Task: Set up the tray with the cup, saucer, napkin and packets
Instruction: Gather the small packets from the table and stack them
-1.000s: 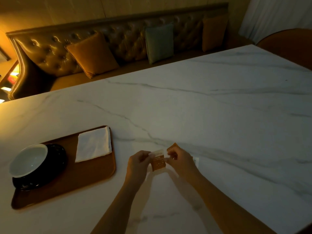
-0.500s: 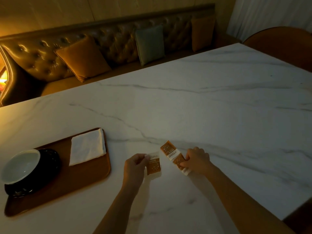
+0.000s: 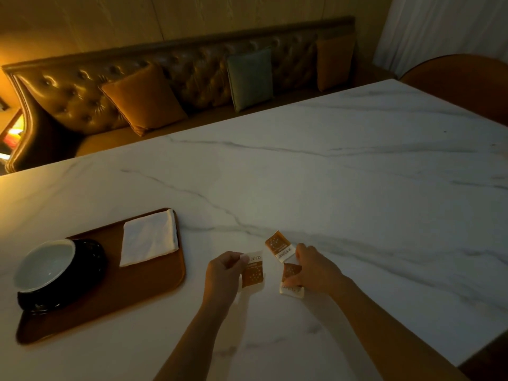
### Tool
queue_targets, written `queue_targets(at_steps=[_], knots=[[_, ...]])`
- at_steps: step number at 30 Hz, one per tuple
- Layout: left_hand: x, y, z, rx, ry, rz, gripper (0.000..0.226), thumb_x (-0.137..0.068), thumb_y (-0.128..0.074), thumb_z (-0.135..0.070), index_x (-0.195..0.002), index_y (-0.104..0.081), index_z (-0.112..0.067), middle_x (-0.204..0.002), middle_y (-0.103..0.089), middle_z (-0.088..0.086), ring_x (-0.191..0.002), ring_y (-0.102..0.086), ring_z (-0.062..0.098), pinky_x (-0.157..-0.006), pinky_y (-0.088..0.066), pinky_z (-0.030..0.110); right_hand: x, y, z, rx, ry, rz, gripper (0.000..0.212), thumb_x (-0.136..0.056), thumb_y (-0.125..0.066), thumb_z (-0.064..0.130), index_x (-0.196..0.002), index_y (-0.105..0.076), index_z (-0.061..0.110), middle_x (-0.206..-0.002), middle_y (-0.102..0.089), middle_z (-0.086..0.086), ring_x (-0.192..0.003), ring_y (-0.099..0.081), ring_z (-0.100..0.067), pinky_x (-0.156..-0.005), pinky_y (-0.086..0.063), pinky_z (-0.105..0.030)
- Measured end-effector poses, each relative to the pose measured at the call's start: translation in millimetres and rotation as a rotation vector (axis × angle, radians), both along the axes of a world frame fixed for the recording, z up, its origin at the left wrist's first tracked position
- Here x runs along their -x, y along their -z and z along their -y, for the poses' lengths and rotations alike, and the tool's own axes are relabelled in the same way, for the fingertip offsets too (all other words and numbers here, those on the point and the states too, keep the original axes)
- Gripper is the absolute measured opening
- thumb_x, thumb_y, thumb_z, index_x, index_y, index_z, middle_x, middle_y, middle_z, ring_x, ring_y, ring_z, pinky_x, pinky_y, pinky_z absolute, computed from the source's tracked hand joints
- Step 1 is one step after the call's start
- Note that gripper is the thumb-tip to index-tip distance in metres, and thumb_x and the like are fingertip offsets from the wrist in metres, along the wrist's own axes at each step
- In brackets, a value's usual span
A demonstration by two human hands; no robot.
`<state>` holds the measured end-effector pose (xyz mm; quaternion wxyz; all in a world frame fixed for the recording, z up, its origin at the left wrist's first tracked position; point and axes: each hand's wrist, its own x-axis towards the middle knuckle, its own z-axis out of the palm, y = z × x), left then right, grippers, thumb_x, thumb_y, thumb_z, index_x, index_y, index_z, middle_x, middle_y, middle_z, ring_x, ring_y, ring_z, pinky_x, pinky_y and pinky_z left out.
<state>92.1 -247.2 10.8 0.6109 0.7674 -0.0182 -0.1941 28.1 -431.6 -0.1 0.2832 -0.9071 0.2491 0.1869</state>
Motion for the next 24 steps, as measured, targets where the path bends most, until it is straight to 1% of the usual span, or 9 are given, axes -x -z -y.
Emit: queue_targets(at_steps=[4, 6, 8, 10, 13, 15, 17, 20, 24], knots=[[2, 4, -4, -0.016, -0.015, -0.025, 0.015, -0.085, -0.061, -0.015, -0.073, -0.070, -0.017, -0.073, -0.070, 0.004, -0.061, -0.065, 0.008, -0.053, -0.044, 0.019, 0, -2, -2, -0.104, -0.015, 0.002, 0.037, -0.070, -0.072, 0.033, -0.072, -0.037, 0.023, -0.080, -0.047, 0.003, -0.072, -0.047, -0.011, -0.055, -0.034, -0.020], [3, 6, -5, -0.008, -0.043, -0.051, 0.013, -0.085, -0.061, -0.016, -0.076, -0.070, -0.015, -0.075, -0.071, 0.005, -0.061, -0.067, 0.009, -0.049, -0.046, 0.016, 0, -5, -1, -0.169, -0.022, -0.003, 0.032, -0.076, -0.068, 0.024, -0.064, -0.038, 0.024, -0.069, -0.047, 0.007, -0.067, -0.047, -0.009, -0.051, -0.034, -0.017], [5, 8, -6, 0.018, -0.097, -0.097, 0.011, -0.085, -0.062, -0.016, -0.079, -0.070, -0.014, -0.078, -0.072, 0.007, -0.066, -0.069, 0.015, -0.053, -0.051, 0.023, 0, -9, -1, -0.333, 0.085, 0.072, 0.021, -0.079, -0.064, 0.014, -0.067, -0.048, 0.022, -0.069, -0.056, 0.004, -0.060, -0.056, -0.010, -0.049, -0.044, -0.019], [6, 9, -6, 0.047, -0.148, -0.132, 0.010, -0.085, -0.062, -0.015, -0.081, -0.071, -0.011, -0.078, -0.072, 0.009, -0.067, -0.070, 0.019, -0.058, -0.055, 0.029, 1, -13, -3, -0.629, 0.283, 0.209, 0.013, -0.079, -0.064, 0.003, -0.075, -0.059, 0.015, -0.070, -0.066, -0.006, -0.055, -0.066, -0.017, -0.047, -0.054, -0.028], [9, 6, -6, 0.085, -0.182, -0.159, 0.010, -0.085, -0.061, -0.013, -0.083, -0.070, -0.010, -0.076, -0.073, 0.006, -0.063, -0.069, 0.013, -0.052, -0.051, 0.021, 0, -18, -7, -0.910, 0.495, 0.352, 0.005, -0.079, -0.065, 0.004, -0.084, -0.066, 0.005, -0.085, -0.072, -0.013, -0.074, -0.072, -0.023, -0.060, -0.057, -0.031], [10, 4, -5, 0.119, -0.192, -0.195, 0.009, -0.085, -0.061, -0.013, -0.085, -0.070, -0.009, -0.081, -0.073, 0.008, -0.071, -0.069, 0.018, -0.058, -0.051, 0.025, -3, -20, -14, -0.928, 0.516, 0.390, 0.015, -0.078, -0.067, 0.012, -0.092, -0.067, 0.006, -0.098, -0.073, -0.011, -0.089, -0.068, -0.022, -0.069, -0.049, -0.030], [11, 1, -4, 0.151, -0.201, -0.218, 0.010, -0.085, -0.062, -0.012, -0.088, -0.070, -0.008, -0.083, -0.073, 0.010, -0.078, -0.068, 0.022, -0.063, -0.051, 0.027, -5, -22, -23, -0.961, 0.563, 0.404, 0.018, -0.077, -0.069, 0.016, -0.094, -0.069, 0.010, -0.103, -0.072, -0.011, -0.090, -0.061, -0.022, -0.068, -0.037, -0.030], [13, -3, -1, 0.201, -0.209, -0.243, 0.008, -0.083, -0.064, -0.010, -0.087, -0.071, -0.010, -0.084, -0.074, 0.011, -0.081, -0.069, 0.023, -0.065, -0.053, 0.029, -8, -20, -36, -1.031, 0.678, 0.393, 0.018, -0.075, -0.070, 0.015, -0.092, -0.070, 0.013, -0.095, -0.063, -0.009, -0.086, -0.044, -0.021, -0.064, -0.032, -0.029], [16, -7, -1, 0.237, -0.212, -0.242, 0.007, -0.082, -0.065, -0.011, -0.082, -0.073, -0.012, -0.081, -0.075, 0.009, -0.079, -0.070, 0.020, -0.066, -0.054, 0.029, -10, -20, -54, -1.054, 0.771, 0.397, 0.010, -0.075, -0.070, 0.013, -0.085, -0.068, 0.015, -0.077, -0.058, 0.001, -0.069, -0.040, -0.014, -0.062, -0.031, -0.028]])
